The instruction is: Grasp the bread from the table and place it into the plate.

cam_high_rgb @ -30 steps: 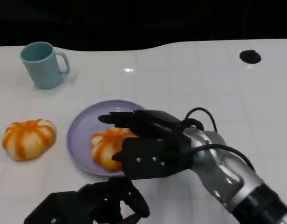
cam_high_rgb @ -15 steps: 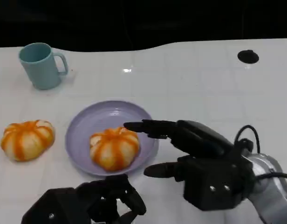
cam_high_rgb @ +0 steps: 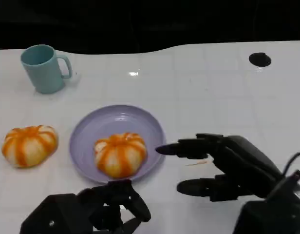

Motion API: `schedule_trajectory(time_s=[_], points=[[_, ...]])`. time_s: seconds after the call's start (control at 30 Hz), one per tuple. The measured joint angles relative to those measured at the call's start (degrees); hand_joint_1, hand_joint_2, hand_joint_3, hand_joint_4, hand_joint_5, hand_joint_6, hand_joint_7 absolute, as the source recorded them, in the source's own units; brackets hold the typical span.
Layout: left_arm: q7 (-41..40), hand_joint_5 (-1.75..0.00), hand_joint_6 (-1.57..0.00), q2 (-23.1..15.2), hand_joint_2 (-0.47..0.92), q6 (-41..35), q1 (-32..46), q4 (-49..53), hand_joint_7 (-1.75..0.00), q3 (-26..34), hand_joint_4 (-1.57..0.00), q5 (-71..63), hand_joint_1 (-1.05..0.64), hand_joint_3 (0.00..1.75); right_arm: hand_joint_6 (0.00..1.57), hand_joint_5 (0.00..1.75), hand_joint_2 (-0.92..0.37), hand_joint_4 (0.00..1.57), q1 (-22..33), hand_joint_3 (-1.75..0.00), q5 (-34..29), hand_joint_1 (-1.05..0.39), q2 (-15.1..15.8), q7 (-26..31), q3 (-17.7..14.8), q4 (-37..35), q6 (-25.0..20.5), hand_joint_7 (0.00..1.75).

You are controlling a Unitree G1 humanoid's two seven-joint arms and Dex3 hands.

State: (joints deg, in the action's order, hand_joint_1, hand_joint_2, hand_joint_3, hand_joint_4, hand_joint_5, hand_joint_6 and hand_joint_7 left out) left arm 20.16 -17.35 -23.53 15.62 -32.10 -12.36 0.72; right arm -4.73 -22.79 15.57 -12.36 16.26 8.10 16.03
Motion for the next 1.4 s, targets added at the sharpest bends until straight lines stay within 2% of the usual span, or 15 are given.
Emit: schedule_trajectory(time_s=[0.13, 0.17, 0.27, 0.33, 0.37, 0.53, 0.63, 0.67, 0.87, 1.07, 1.2, 1.4], points=[[0.0, -1.75, -0.59, 0.0, 0.85, -0.7, -0.1, -0.1, -1.46, 0.2, -0.64, 0.1, -0.33, 0.66, 0.76, 1.23, -0.9, 0.71, 4.1, -0.13, 0.9, -0.26, 0.2, 2.7, -3.2, 1.2, 2.6, 0.83], [0.0, -1.75, -0.59, 0.0, 0.85, -0.7, -0.1, -0.1, -1.46, 0.2, -0.63, 0.1, -0.33, 0.65, 0.75, 1.3, -0.84, 0.71, 5.1, -0.25, 0.9, -0.23, 0.2, 3.2, -4.0, 1.6, 2.8, 0.89], [0.0, -1.75, -0.59, 0.1, 0.85, -0.8, -0.1, -0.2, -1.46, 0.2, -0.63, 0.1, -0.32, 0.65, 0.76, 1.43, -0.5, 0.73, 7.3, -0.94, 1.1, -0.16, 0.3, 4.2, -5.6, 2.1, 4.0, 1.03], [0.0, -1.75, -0.59, 0.1, 0.84, -0.8, -0.1, -0.2, -1.46, 0.2, -0.64, 0.1, -0.32, 0.66, 0.78, 1.55, -0.4, 0.76, 8.9, -1.14, 1.9, -0.12, 0.4, 4.4, -6.8, 3.0, 4.7, 1.09], [0.0, -1.75, -0.59, 0.1, 0.85, -0.7, -0.1, -0.2, -1.46, 0.2, -0.65, 0.1, -0.32, 0.66, 0.79, 1.6, -0.38, 0.78, 9.7, -1.18, 2.2, -0.11, 0.5, 4.5, -7.2, 3.6, 5.1, 1.11], [0.0, -1.75, -0.59, 0.0, 0.85, -0.6, 0.0, -0.2, -1.45, 0.4, -0.64, 0.3, -0.33, 0.66, 0.88, 1.74, -0.35, 0.87, 13.8, -1.27, 2.9, -0.03, 0.6, 4.4, -8.8, 7.2, 5.4, 1.18], [0.0, -1.75, -0.59, 0.0, 0.85, -0.6, 0.3, -0.2, -1.44, 0.7, -0.64, 0.8, -0.32, 0.66, 0.91, 1.75, -0.32, 0.89, 16.2, -1.33, 2.5, 0.02, 0.6, 4.6, -9.1, 8.6, 5.3, 1.22], [0.0, -1.75, -0.59, 0.0, 0.85, -0.6, 0.4, -0.2, -1.44, 0.8, -0.64, 1.0, -0.33, 0.66, 0.91, 1.75, -0.3, 0.91, 16.7, -1.39, 2.4, 0.04, 0.6, 4.7, -9.2, 8.6, 5.3, 1.26], [0.0, -1.75, -0.59, -0.7, 0.84, 1.2, 1.0, 0.0, -1.46, 1.9, -0.62, 1.6, -0.33, 0.65, 0.9, 1.73, -0.2, 0.94, 18.6, -1.53, 1.2, 0.04, -0.2, 8.0, -9.7, 7.3, 6.0, 1.35], [0.2, -1.75, -0.58, -1.1, 0.85, 2.6, 1.1, 0.8, -1.46, 2.8, -0.63, 1.8, -0.34, 0.65, 0.88, 1.71, -0.22, 0.93, 19.5, -1.45, -1.6, 0.02, -1.7, 11.4, -9.6, 5.7, 5.8, 1.35], [0.4, -1.75, -0.58, -1.1, 0.85, 3.3, 1.3, 1.4, -1.46, 2.9, -0.63, 1.9, -0.32, 0.65, 0.86, 1.71, -0.25, 0.93, 20.5, -1.37, -3.2, 0.02, -2.3, 12.0, -9.6, 5.8, 3.6, 1.35], [0.4, -1.75, -0.59, -0.9, 0.84, 4.8, 1.5, 2.2, -1.46, 2.5, -0.63, 1.6, -0.33, 0.66, 0.87, 1.71, -0.24, 0.93, 20.8, -1.36, -4.7, 0.03, -2.3, 12.5, -9.6, 5.9, 1.7, 1.33]])
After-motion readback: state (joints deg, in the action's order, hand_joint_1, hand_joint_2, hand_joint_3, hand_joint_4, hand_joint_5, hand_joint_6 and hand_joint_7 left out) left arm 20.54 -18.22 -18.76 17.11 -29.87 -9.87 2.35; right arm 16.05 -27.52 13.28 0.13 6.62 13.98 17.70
